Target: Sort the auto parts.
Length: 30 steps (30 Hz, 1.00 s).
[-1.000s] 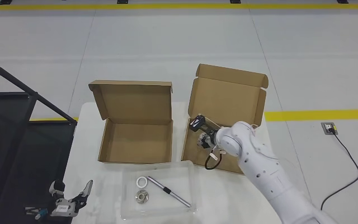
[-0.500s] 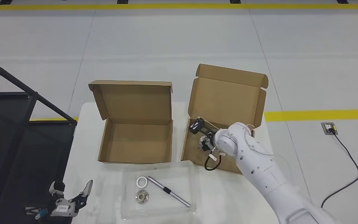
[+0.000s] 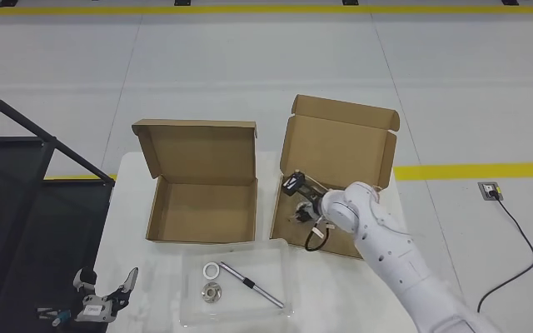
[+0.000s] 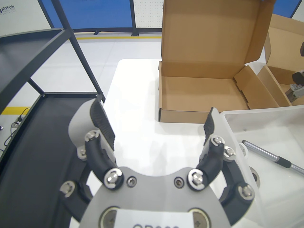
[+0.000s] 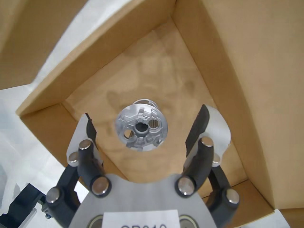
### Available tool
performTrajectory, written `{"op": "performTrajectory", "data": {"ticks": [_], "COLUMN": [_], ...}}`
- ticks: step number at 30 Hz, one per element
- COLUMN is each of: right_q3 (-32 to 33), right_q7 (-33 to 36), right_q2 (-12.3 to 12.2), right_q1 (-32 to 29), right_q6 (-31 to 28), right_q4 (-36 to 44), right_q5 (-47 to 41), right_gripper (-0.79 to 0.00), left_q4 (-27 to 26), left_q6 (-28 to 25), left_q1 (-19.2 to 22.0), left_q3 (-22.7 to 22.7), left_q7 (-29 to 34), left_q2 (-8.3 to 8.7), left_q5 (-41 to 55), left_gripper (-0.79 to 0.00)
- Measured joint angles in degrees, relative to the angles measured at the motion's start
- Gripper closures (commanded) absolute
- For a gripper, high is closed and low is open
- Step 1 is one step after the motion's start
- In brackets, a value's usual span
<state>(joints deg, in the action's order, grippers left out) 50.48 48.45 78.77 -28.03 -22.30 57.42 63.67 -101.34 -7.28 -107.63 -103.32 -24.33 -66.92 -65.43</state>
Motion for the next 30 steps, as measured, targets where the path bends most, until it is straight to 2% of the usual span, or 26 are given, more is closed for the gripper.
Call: {"op": "performTrajectory", "data": {"ticks": [4,8,11,14,17,21,30], "right_q3": [2.69,4.33,3.88,2.48,0.27,-2.93,-3.24], "right_q7": [3.48,9.27,11.21,11.77,12.17,11.41,11.37], "right_q2": [-2.05,-3.86,-4.56,-4.84,-4.69,-3.86,-3.65], "right_q1": [-6.47,-16.07,-21.20,-24.55,-25.75,-24.08,-23.45], "right_q6": [-1.15,-2.62,-4.51,-5.38,-5.62,-5.52,-4.30], "right_q4": [15.71,34.35,43.92,50.21,52.61,50.60,49.53], "right_q5": [3.41,6.03,7.38,8.20,8.08,5.52,5.24], "right_gripper": [-0.785,-0.785,-0.785,-0.785,-0.785,-0.785,-0.785], "left_q4": [0.00,0.00,0.00,0.00,0.00,0.00,0.00], "left_q6": [0.00,0.00,0.00,0.00,0.00,0.00,0.00], "left_q1": [0.00,0.00,0.00,0.00,0.00,0.00,0.00], "left_q3": [0.00,0.00,0.00,0.00,0.00,0.00,0.00], "left_q7": [0.00,0.00,0.00,0.00,0.00,0.00,0.00], "left_q2": [0.00,0.00,0.00,0.00,0.00,0.00,0.00], "left_q5": [0.00,0.00,0.00,0.00,0.00,0.00,0.00], "left_gripper": [-0.785,-0.785,-0.785,-0.785,-0.785,-0.785,-0.785]}}
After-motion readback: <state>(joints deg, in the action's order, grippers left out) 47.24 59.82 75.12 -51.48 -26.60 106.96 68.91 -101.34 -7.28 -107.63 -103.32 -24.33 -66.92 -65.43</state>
